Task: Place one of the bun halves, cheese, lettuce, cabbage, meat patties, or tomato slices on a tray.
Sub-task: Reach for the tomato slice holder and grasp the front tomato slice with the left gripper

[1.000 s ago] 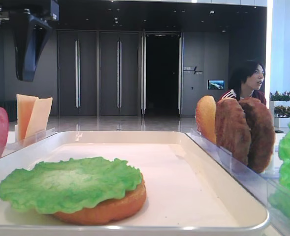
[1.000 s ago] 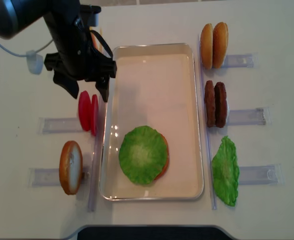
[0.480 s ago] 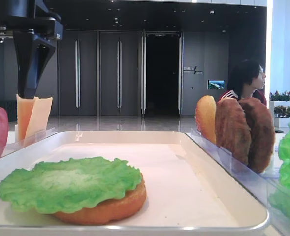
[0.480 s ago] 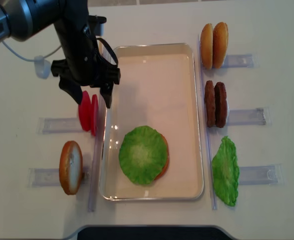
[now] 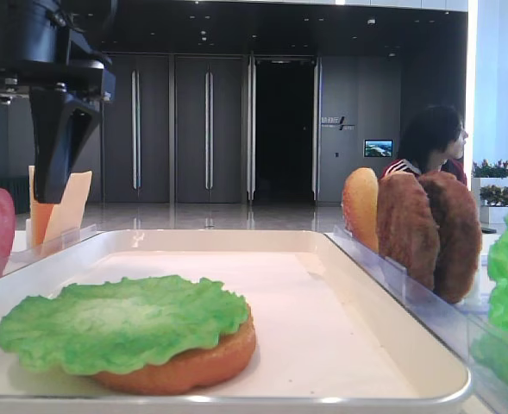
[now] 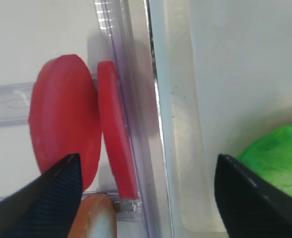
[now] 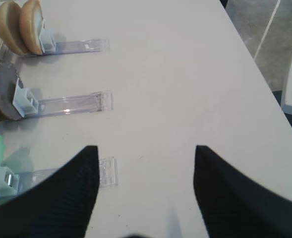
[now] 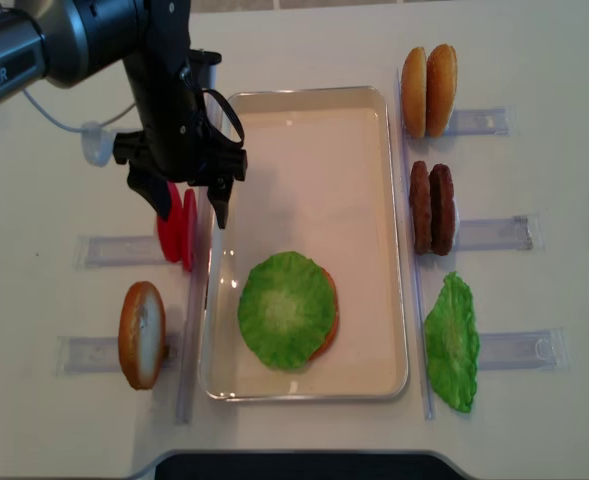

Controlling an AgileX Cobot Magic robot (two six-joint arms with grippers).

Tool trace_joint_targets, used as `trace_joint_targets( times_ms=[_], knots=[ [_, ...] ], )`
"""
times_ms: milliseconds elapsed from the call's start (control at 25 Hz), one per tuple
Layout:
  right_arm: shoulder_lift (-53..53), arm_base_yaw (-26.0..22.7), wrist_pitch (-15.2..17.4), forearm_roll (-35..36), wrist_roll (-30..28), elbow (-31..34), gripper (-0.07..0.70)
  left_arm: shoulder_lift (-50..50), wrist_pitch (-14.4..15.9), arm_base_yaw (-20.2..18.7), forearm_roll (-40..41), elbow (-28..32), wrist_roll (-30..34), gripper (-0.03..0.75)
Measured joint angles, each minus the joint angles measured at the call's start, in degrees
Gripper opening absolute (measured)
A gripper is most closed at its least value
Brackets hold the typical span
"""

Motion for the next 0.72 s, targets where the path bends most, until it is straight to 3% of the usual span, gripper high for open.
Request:
trace_joint_targets(
  times_ms=[720],
  knots=[
    [0.0, 0.0, 0.0, 0.0, 0.0, 0.0, 0.43, 1.8, -0.1, 0.0, 1.1, 0.0, -0.1, 0.613]
  ],
)
